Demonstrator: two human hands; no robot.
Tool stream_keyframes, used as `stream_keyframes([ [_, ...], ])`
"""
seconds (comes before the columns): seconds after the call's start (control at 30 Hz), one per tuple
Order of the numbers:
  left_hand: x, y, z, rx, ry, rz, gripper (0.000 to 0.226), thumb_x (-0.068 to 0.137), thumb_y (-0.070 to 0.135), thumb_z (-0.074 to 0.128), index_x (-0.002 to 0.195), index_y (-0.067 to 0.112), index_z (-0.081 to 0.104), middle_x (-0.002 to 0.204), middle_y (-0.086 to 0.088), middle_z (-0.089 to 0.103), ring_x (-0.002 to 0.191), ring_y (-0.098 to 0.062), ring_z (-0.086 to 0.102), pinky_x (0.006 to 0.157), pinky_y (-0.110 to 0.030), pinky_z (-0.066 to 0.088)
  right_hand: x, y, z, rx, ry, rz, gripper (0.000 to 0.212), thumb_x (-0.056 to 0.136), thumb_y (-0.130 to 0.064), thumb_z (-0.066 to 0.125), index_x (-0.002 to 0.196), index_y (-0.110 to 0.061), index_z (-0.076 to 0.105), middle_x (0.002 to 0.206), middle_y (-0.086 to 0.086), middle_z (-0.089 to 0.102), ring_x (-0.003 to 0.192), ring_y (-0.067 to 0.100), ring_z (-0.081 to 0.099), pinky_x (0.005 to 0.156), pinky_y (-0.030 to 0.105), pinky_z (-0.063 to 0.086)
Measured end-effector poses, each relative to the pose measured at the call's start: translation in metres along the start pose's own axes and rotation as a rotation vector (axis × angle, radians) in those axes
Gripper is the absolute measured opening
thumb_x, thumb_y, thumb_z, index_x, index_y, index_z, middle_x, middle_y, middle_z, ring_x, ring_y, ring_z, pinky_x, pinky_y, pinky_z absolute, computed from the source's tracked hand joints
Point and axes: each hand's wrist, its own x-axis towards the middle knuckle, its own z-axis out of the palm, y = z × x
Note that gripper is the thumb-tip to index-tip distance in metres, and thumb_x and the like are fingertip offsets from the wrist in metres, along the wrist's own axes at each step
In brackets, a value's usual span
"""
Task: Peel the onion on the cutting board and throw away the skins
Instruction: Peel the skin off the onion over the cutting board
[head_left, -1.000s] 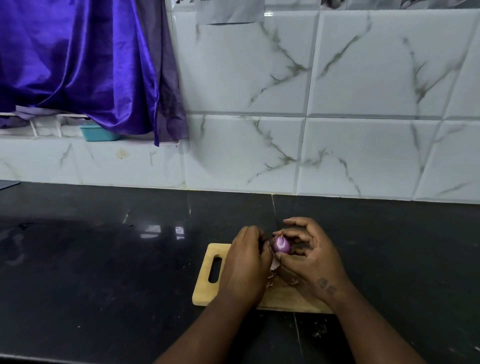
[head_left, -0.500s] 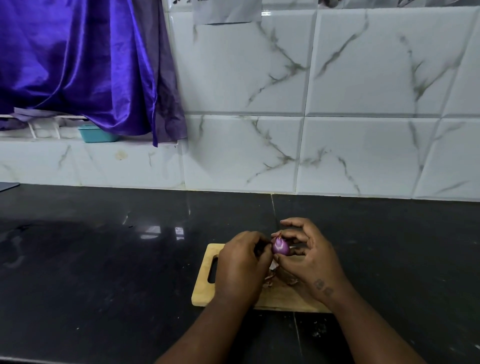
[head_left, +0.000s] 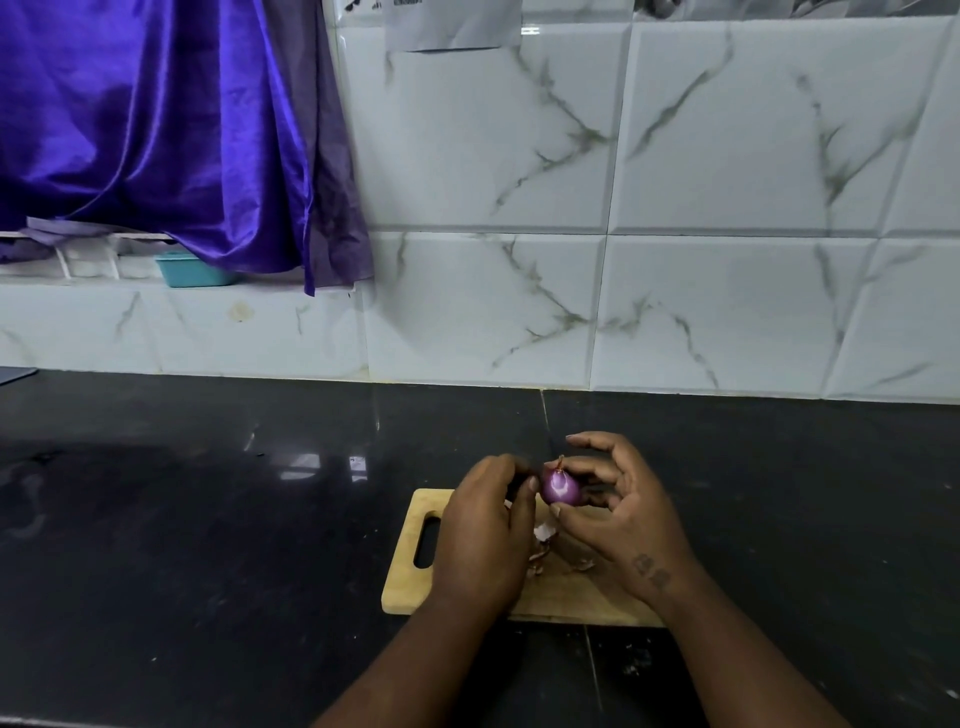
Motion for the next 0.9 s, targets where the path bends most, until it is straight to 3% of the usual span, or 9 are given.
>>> stream_keyframes([
  [0.2,0.0009,-0.0018,0.0013,-0.073,-0.012,-0.007,0.014,0.100,0.035,0.065,0.114,0.033,0.067,0.104,0.018,0.068,0.098,0.004,0.062,0.078,-0.013,0.051,-0.0002,-0.0009,0.0006,0.025,-0.005,0.004,0.067,0.075,0.005,0.085,0.117,-0.043,0.064,0.113,-0.004,0.079,0.106,0.016,0.077,0.095,0.041,0.062],
  [0.33,0.0015,-0.0028,0.0015,-0.107,0.020,-0.048,0.013,0.098,0.018,0.069,0.098,0.031,0.069,0.093,0.017,0.069,0.094,0.001,0.063,0.073,-0.009,0.048,-0.0015,-0.0024,0.0005,0.035,-0.032,-0.002,0.070,0.075,0.010,0.082,0.119,-0.042,0.063,0.116,-0.002,0.079,0.110,0.016,0.075,0.096,0.039,0.062],
  [0.57,0.0034,-0.0051,-0.0012,-0.112,0.035,-0.209,0.010,0.100,0.022,0.066,0.092,0.028,0.067,0.088,0.009,0.069,0.083,-0.006,0.065,0.070,-0.027,0.056,-0.0001,-0.0069,-0.0040,0.129,0.004,-0.001,0.067,0.078,0.026,0.069,0.126,-0.020,0.058,0.113,0.005,0.080,0.108,0.021,0.076,0.092,0.028,0.061],
  [0.77,-0.0011,0.0016,-0.0042,0.058,-0.035,-0.212,0.028,0.093,0.032,0.064,0.066,0.027,0.058,0.068,0.004,0.063,0.067,-0.010,0.060,0.057,-0.027,0.042,0.0027,-0.0059,-0.0074,0.242,0.026,0.058,0.068,0.083,0.024,0.066,0.131,-0.023,0.055,0.113,0.008,0.080,0.108,0.032,0.075,0.097,0.049,0.060],
  [0.9,-0.0006,-0.0011,-0.0038,0.147,-0.043,-0.197,0.027,0.089,0.037,0.071,0.066,0.024,0.065,0.071,0.005,0.064,0.069,-0.009,0.061,0.061,-0.032,0.051,0.0043,-0.0032,-0.0043,0.320,0.028,0.099,0.062,0.086,0.016,0.069,0.131,-0.025,0.057,0.111,0.011,0.080,0.112,0.042,0.071,0.094,0.052,0.060],
])
